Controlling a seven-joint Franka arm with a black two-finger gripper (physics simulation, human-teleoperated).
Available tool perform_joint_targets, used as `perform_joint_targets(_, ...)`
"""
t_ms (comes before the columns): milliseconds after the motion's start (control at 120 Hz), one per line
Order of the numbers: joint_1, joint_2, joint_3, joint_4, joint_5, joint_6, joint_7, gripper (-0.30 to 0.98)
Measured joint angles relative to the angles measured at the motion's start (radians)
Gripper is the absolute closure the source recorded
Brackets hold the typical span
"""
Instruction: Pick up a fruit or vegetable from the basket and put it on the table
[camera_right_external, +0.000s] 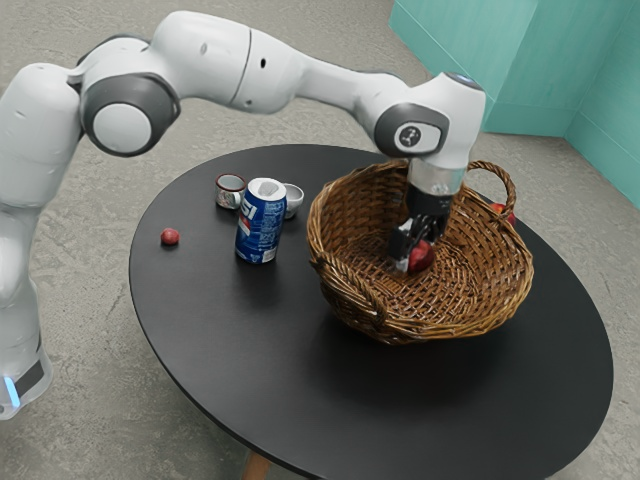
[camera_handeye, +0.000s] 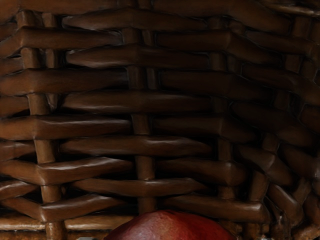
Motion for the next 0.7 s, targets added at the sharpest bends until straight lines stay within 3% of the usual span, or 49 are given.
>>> perform_joint_targets(167,-0.030,-0.058,0.019,-0.008,0.011,0.005,0.002,0.37)
perform_joint_targets(350,-0.169,-0.110,0.021,0.119,0.139,0.050,0.000,0.37)
perform_joint_targets(492,-0.295,-0.018,0.018,0.237,0.219,0.179,-0.003,0.40)
perform_joint_targets(700,-0.388,0.104,0.020,0.318,0.249,0.328,-0.011,0.41)
